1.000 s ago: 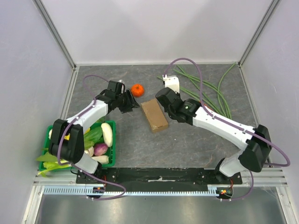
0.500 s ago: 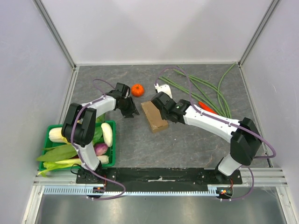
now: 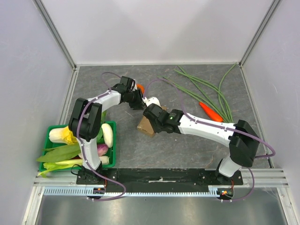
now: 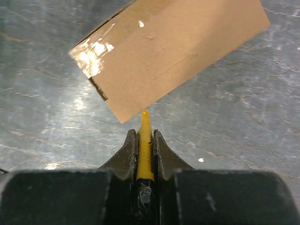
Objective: Unpack the express box
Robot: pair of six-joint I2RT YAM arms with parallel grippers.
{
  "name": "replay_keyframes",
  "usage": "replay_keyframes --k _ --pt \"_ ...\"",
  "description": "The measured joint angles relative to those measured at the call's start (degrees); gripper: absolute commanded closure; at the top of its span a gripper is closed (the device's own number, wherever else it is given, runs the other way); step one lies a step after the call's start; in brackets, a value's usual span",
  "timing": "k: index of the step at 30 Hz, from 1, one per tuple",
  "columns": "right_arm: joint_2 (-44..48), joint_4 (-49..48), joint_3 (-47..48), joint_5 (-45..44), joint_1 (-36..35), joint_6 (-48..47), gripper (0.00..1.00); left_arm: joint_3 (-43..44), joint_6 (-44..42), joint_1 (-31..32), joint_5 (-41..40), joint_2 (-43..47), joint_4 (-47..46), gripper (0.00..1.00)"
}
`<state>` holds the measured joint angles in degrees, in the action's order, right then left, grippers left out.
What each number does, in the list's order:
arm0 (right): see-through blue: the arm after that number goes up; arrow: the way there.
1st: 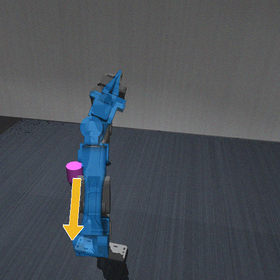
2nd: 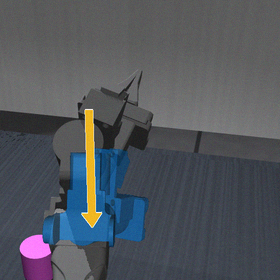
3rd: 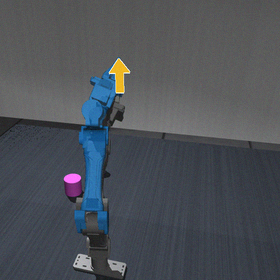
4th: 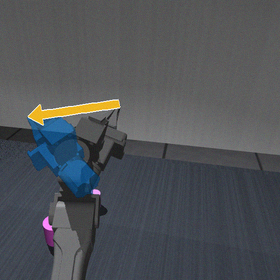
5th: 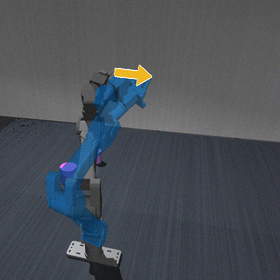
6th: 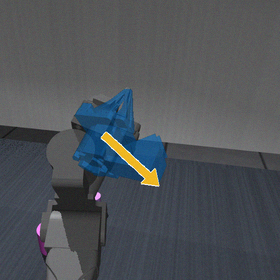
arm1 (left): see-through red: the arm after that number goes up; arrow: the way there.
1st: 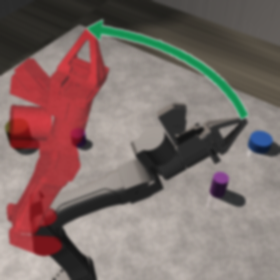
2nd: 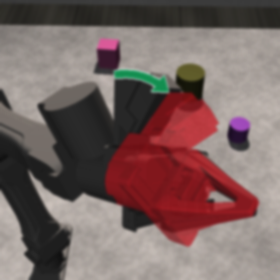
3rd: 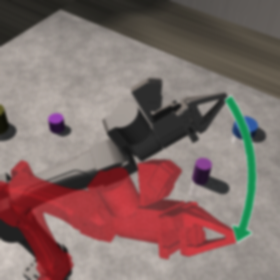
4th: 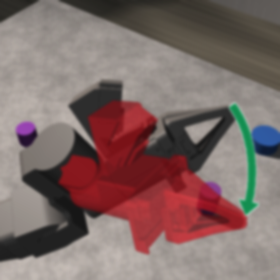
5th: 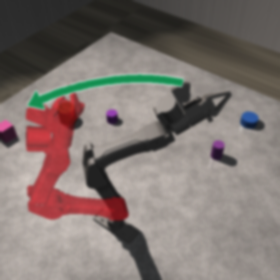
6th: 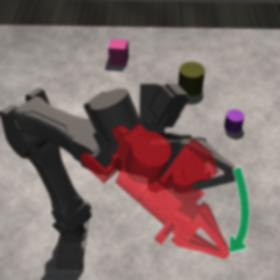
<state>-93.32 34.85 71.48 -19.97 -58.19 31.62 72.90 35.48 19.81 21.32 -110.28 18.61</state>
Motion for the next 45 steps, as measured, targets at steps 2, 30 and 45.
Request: replay_keyframes --k 2,30,45 --pt "0.0 -0.8 0.0 0.4 -1.1 0.6 1.0 0.9 -0.4 0.2 1.7 -1.2 -0.2 0.52" --pt "-1.5 -15.6 7.4 0.1 18.5 -2.6 1.0 -23.3 -0.8 12.0 -0.5 32.2 -2.6 0.48" --pt "-20.6 -22.4 17.1 19.1 21.4 -6.7 1.0 -28.0 -1.9 22.4 -6.3 31.2 -3.8 0.52"
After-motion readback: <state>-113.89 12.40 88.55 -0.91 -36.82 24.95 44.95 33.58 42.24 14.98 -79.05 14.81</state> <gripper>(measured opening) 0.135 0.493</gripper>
